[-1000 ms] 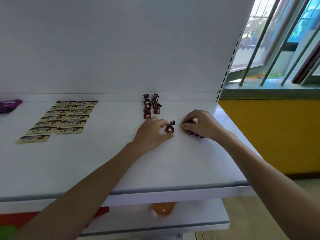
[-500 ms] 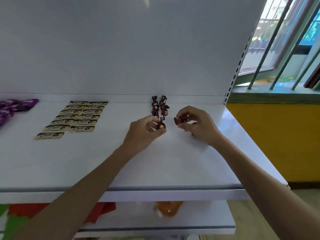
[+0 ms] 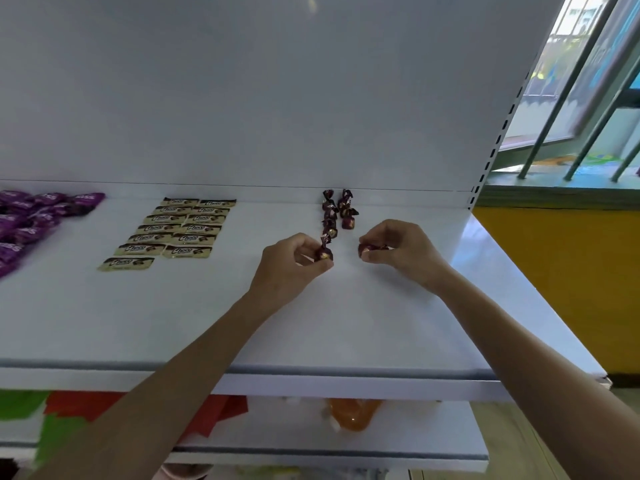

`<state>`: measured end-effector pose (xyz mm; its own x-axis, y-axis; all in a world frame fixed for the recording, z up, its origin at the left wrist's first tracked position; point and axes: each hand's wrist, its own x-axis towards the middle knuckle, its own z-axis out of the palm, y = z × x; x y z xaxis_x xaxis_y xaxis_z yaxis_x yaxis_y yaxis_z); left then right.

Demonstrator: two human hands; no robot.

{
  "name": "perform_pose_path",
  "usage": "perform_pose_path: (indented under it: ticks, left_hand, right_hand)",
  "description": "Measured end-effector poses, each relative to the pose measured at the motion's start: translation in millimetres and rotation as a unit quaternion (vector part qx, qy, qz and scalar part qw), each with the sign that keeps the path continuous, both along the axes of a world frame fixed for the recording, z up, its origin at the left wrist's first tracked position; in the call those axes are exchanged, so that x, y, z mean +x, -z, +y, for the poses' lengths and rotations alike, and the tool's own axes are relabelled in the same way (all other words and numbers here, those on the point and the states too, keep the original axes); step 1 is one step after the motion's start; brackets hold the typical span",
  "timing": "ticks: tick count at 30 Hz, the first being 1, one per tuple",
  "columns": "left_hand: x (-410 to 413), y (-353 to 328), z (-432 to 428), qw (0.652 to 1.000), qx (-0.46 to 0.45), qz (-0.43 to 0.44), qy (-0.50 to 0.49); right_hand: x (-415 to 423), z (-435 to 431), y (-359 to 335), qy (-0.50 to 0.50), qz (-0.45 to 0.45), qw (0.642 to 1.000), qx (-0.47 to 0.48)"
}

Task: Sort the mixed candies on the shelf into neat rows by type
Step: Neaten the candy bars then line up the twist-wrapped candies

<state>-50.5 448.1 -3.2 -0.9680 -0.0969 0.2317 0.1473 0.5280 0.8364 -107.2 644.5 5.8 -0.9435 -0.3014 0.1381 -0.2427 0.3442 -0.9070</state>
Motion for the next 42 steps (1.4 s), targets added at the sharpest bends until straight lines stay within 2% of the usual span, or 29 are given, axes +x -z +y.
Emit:
perform_pose_path:
  ticks: [8, 12, 17, 23, 36, 42]
  left_hand:
    - [-17, 7, 2, 0.999, -0.023, -0.028, -0.007]
    - [-27, 11, 1, 0.998, -0.049, -0.034, -0.005]
    - [-42, 12, 1, 0.996, -0.082, -0.033, -0.006]
    - [-57, 11, -1, 0.996, -0.077, -0.049, -0.003]
    - [-61, 11, -6, 0.995, -0.072, -0.062, 0.009]
    - [-47, 8, -14, 0.998, -0.042, -0.032, -0.018]
  right_hand:
    - [-13, -3, 3, 0.010, 0.031, 0.986, 0.161]
    - [-24, -13, 6, 0.046, 0.021, 0.989, 0.141]
    - [-39, -20, 3, 0.050, 0.025, 0.985, 0.166]
    - [-56, -27, 4, 0.044, 0.048, 0.982, 0.177]
    - [-60, -29, 5, 0.046, 0.037, 0.982, 0.178]
    - [-52, -9, -10, 0.116, 0.108, 0.980, 0.118]
